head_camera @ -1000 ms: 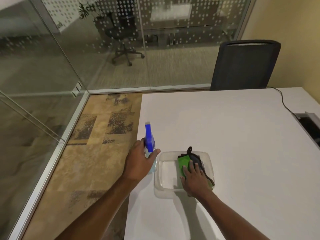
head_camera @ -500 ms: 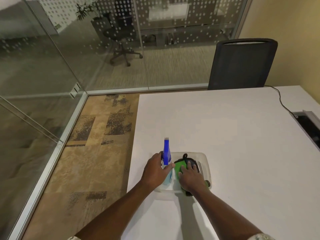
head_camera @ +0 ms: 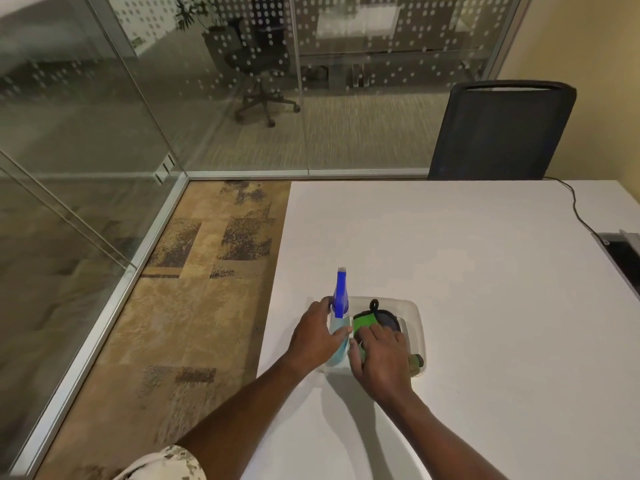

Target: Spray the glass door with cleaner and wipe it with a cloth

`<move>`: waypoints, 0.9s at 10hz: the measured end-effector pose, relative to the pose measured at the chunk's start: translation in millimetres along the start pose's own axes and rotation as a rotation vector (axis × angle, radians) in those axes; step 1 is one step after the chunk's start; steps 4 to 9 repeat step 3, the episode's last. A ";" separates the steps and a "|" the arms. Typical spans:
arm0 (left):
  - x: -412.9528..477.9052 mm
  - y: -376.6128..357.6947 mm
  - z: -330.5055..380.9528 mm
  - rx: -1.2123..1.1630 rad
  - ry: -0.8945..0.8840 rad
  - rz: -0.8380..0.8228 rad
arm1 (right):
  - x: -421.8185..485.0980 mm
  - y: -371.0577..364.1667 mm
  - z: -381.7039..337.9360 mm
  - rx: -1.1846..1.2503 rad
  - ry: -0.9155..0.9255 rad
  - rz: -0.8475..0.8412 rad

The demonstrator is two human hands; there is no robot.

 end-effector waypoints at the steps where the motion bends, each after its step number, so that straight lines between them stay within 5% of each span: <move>1: -15.9 6.9 -15.7 -0.017 -0.040 0.011 | -11.4 -1.9 -27.5 0.084 0.105 0.028; 3: -83.4 42.5 -84.7 -0.028 0.063 0.210 | -32.8 -24.1 -105.1 0.183 0.294 -0.113; 9: -83.4 42.5 -84.7 -0.028 0.063 0.210 | -32.8 -24.1 -105.1 0.183 0.294 -0.113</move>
Point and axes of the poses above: each hand's wrist, its own x-axis towards the middle knuckle, its own y-axis out of the back of the hand, z = x × y, the point moved 1 cm from there along x, towards the middle knuckle, and after that the axes turned 8 degrees about -z, right-handed, at the moved point
